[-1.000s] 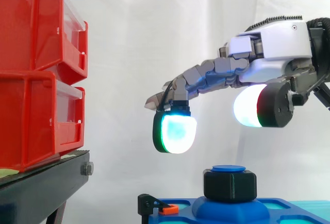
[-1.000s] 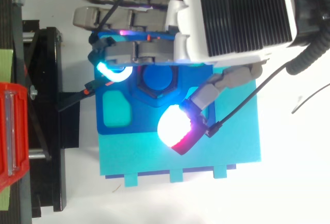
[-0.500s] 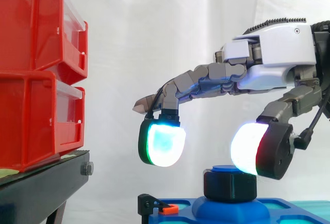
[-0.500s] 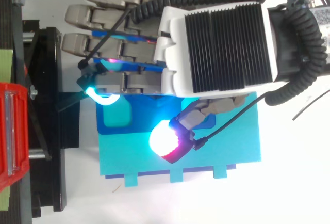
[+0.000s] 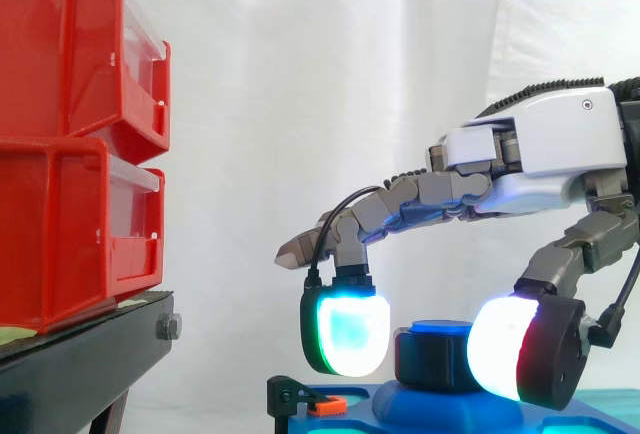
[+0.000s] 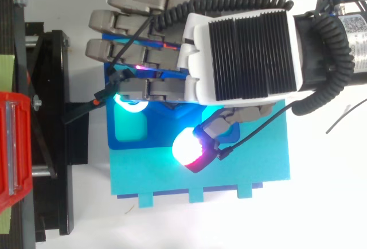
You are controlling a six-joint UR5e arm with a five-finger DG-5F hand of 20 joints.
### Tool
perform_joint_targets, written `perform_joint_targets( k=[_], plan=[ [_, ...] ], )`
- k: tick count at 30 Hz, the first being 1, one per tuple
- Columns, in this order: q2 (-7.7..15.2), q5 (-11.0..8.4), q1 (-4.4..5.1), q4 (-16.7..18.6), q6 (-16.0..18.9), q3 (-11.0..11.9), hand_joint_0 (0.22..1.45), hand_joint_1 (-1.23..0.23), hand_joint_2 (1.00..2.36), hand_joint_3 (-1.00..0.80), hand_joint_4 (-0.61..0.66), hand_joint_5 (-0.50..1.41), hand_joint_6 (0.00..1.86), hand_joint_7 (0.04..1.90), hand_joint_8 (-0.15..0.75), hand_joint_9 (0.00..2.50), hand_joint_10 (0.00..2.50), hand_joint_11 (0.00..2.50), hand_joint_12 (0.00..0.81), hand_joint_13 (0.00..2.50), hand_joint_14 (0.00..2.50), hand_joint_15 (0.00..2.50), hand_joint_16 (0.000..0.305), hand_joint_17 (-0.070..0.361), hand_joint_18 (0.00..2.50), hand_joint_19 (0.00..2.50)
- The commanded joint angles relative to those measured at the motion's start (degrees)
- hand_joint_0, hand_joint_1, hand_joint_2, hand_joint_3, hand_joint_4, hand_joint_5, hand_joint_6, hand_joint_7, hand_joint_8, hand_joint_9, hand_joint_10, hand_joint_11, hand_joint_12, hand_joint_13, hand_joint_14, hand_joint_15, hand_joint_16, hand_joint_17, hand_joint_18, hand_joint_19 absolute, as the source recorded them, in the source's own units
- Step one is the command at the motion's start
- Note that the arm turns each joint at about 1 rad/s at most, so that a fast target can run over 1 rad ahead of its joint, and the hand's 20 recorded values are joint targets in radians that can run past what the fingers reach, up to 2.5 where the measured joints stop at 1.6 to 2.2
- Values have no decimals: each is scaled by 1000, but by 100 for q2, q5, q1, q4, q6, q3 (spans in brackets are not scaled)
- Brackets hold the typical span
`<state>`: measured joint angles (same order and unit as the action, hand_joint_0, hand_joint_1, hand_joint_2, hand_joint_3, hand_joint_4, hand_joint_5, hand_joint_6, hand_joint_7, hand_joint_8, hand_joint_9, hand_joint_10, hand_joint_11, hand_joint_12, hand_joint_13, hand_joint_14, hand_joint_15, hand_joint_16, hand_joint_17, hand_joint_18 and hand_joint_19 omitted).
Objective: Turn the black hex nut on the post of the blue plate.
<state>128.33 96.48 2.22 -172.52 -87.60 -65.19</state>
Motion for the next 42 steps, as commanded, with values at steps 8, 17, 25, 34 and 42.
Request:
perform_joint_targets(
  k=[8, 17, 25, 34, 42],
  plan=[
    [-1, 20, -11, 52, -2, -3, 397, -463, 1000, -500, 240, -198, 567, 1126, 267, 178, 0, 26, 411, 104, 0, 38, 65, 147, 0, 22],
    [-1, 125, -90, 43, -20, -3, 396, -440, 1000, -500, 244, -203, 603, 1073, 269, 183, 0, 27, 413, 113, 0, 32, 65, 146, 0, 18],
    [-1, 231, -169, 96, -99, -3, 396, -434, 1000, -500, 249, -206, 617, 1054, 271, 189, 0, 34, 414, 119, 0, 34, 65, 146, 0, 23],
    [-1, 485, -318, 175, -143, 6, 396, -430, 1000, -500, 249, -206, 627, 1036, 272, 192, 0, 35, 413, 123, 0, 39, 65, 146, 0, 28],
    [8, 767, -494, 158, -143, -3, 396, -430, 1000, -500, 244, -207, 629, 1032, 272, 193, 0, 35, 413, 125, 2, 34, 65, 146, 0, 21]
  ],
)
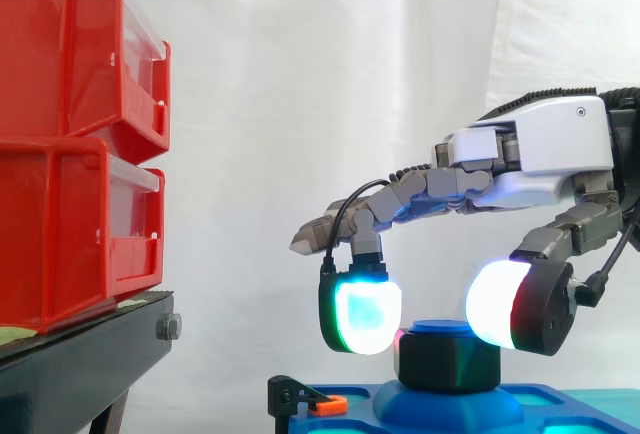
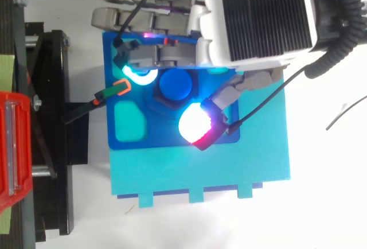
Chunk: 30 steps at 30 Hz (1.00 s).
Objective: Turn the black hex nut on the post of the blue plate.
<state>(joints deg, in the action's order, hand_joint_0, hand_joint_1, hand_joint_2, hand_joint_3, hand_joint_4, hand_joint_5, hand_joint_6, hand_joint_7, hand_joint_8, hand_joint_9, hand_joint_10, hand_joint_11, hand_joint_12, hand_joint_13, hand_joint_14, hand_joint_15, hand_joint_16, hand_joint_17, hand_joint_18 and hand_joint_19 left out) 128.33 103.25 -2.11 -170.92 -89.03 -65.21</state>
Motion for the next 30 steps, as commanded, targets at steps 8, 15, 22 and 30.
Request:
perform_joint_targets(
  k=[8, 15, 22, 30],
  plan=[
    [-1, 125, -87, -21, 0, -1, 396, -429, 1000, -500, 251, -206, 630, 1030, 272, 195, 0, 45, 413, 126, 1, 42, 65, 146, 0, 26],
    [-1, 204, -114, -21, 0, 8, 397, -429, 1000, -500, 250, -206, 629, 1032, 274, 195, 0, 36, 412, 127, 0, 39, 65, 145, 0, 31],
    [-1, 213, -96, -179, 9, 193, 395, -446, 1000, -500, 245, -203, 603, 1064, 274, 193, 2, 40, 413, 129, 0, 40, 65, 146, 0, 31],
    [-1, 177, -35, -232, 0, 289, 388, -549, 1000, -500, 251, -199, 548, 1137, 274, 193, 2, 43, 415, 132, 0, 36, 66, 148, 0, 26]
  ],
)
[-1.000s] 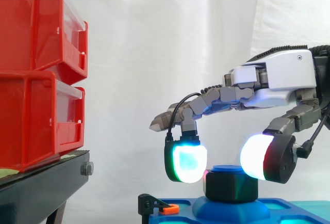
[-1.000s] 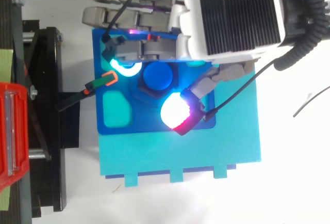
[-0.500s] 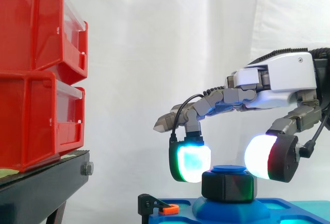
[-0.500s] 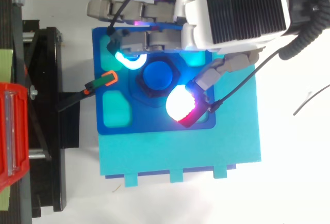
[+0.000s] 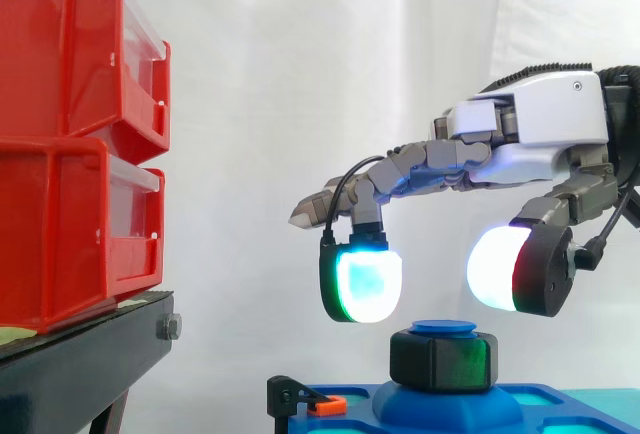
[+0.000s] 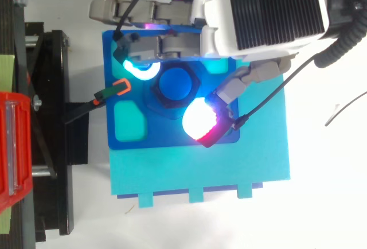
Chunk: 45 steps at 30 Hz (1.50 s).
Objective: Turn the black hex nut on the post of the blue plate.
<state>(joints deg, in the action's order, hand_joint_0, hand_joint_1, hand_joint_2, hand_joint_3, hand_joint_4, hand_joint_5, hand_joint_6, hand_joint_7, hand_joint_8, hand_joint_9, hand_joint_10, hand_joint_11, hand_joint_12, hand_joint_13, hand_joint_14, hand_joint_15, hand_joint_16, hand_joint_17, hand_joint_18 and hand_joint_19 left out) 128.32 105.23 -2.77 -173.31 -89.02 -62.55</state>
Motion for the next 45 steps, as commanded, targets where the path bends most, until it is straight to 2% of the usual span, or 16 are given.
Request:
perform_joint_targets(
  k=[1, 6, 9, 18, 26, 34, 40, 43, 45],
  plan=[
    [0, -37, 39, 42, -2, 24, 388, -555, 1000, -500, 253, -198, 540, 1143, 274, 192, 0, 35, 415, 132, 1, 39, 66, 148, 0, 18],
    [9, -143, 101, 51, -2, 24, 389, -551, 1000, -500, 249, -197, 529, 1155, 273, 191, 2, 35, 415, 133, 1, 40, 66, 148, 0, 25],
    [0, -266, 180, 25, -2, 24, 391, -533, 1000, -500, 248, -196, 526, 1163, 272, 190, 0, 36, 415, 132, 0, 40, 65, 147, 0, 31],
    [9, -424, 338, -37, -2, 15, 392, -511, 1000, -500, 249, -193, 500, 1190, 271, 189, 0, 36, 415, 132, 0, 37, 65, 147, 0, 25],
    [9, -600, 452, -37, -46, 6, 395, -613, 1000, -500, 240, -212, 502, 1056, 265, 184, 0, 29, 410, 128, 0, 40, 65, 146, 0, 26],
    [9, -679, 496, -10, -134, -29, 402, -645, 1000, -500, 228, -217, 502, 1043, 258, 177, 0, 29, 406, 123, 0, 39, 64, 144, 0, 22],
    [9, -705, 523, -1, -134, -134, 406, -596, 1000, -500, 228, -216, 502, 1043, 259, 175, 0, 24, 405, 122, 0, 38, 64, 143, 0, 20],
    [9, -705, 531, 130, -134, -275, 407, -578, 1000, -500, 233, -214, 502, 1052, 258, 176, 0, 25, 406, 122, 0, 39, 64, 143, 0, 23],
    [9, -705, 531, 201, -125, -275, 407, -575, 1000, -500, 235, -213, 502, 1054, 259, 176, 0, 30, 406, 121, 2, 39, 64, 143, 0, 23]
  ],
)
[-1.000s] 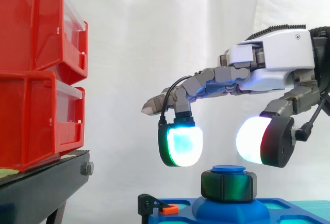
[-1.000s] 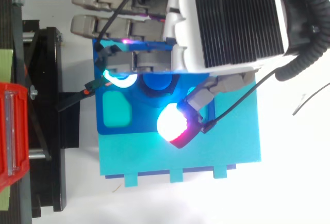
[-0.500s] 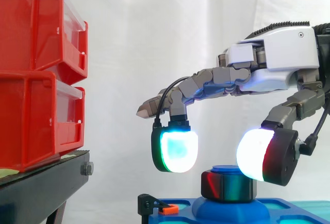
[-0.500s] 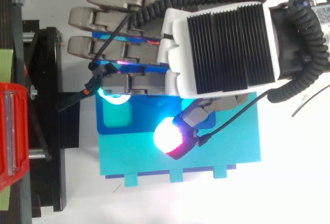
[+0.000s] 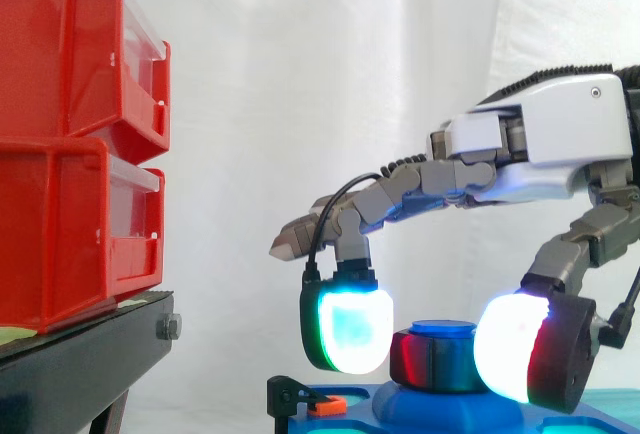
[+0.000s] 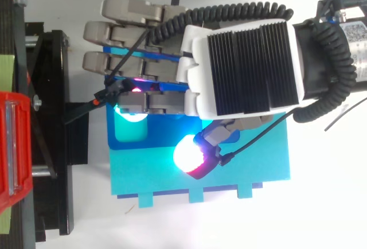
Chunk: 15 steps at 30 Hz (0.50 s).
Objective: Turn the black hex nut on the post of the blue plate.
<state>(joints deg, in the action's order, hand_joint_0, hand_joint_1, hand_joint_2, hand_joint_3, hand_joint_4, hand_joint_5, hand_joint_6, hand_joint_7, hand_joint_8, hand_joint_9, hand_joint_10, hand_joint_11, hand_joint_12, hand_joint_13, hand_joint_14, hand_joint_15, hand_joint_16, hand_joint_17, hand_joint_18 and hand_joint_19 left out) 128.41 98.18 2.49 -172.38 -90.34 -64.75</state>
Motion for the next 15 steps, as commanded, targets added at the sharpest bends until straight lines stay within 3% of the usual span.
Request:
perform_joint_targets(
  k=[1, 10, 15],
  plan=[
    [0, -1, 5, 117, 8, -55, 407, -575, 1000, -500, 239, -211, 502, 1059, 260, 177, 0, 30, 405, 122, 0, 35, 64, 143, 0, 23],
    [0, 17, 5, 153, 8, -55, 408, -555, 1000, -500, 239, -206, 502, 1086, 262, 182, 0, 32, 407, 126, 0, 41, 64, 143, 0, 35],
    [0, 113, -74, 135, -1, -55, 408, -548, 1000, -500, 242, -201, 501, 1130, 262, 182, 0, 26, 407, 127, 2, 40, 64, 143, 0, 33]
  ],
)
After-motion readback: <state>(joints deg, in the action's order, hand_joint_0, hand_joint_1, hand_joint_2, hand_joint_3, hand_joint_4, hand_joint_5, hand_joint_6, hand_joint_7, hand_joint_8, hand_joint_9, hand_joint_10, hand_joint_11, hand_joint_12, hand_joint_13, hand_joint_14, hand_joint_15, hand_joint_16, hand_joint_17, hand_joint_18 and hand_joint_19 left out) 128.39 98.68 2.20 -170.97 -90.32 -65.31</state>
